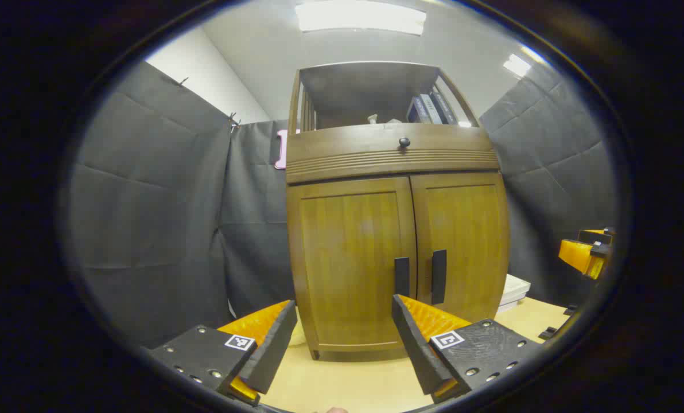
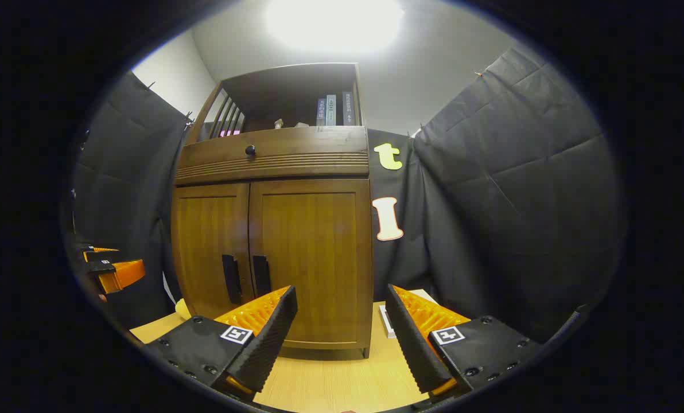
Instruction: Open the right door of the double-door shoe cabinet with the right hand, and open the left door with the left hand.
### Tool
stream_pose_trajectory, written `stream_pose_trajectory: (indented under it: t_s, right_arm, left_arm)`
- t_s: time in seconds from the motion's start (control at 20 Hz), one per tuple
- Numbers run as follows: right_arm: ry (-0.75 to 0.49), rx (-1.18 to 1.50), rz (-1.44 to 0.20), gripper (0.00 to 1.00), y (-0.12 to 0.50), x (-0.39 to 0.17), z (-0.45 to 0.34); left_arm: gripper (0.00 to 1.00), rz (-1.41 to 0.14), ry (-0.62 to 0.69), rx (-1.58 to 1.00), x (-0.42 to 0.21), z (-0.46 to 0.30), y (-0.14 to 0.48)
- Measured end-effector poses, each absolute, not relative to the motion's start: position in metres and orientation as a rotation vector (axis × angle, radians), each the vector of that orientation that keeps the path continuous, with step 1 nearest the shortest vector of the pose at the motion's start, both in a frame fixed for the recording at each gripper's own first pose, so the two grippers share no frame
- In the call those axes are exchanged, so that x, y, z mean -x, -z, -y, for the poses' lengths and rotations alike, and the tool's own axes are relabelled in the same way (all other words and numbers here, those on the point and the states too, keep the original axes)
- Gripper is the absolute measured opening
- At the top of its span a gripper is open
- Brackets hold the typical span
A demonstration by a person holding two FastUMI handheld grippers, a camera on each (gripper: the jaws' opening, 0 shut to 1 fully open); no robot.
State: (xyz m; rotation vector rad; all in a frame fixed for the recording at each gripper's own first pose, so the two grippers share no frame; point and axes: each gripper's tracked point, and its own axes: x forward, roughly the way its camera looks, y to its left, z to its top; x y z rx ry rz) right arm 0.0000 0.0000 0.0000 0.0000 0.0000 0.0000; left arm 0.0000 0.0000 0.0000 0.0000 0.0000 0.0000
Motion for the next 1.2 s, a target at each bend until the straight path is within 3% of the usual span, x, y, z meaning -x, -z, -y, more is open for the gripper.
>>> stream_pose_trajectory:
  t_s: [1.2]
  right_arm:
    - [-0.042,0.027,-0.006,0.97,0.011,-0.022,-0.028]
  left_arm:
    - [0.96,-0.012,-0.056,0.013,0.009,-0.002,0.005]
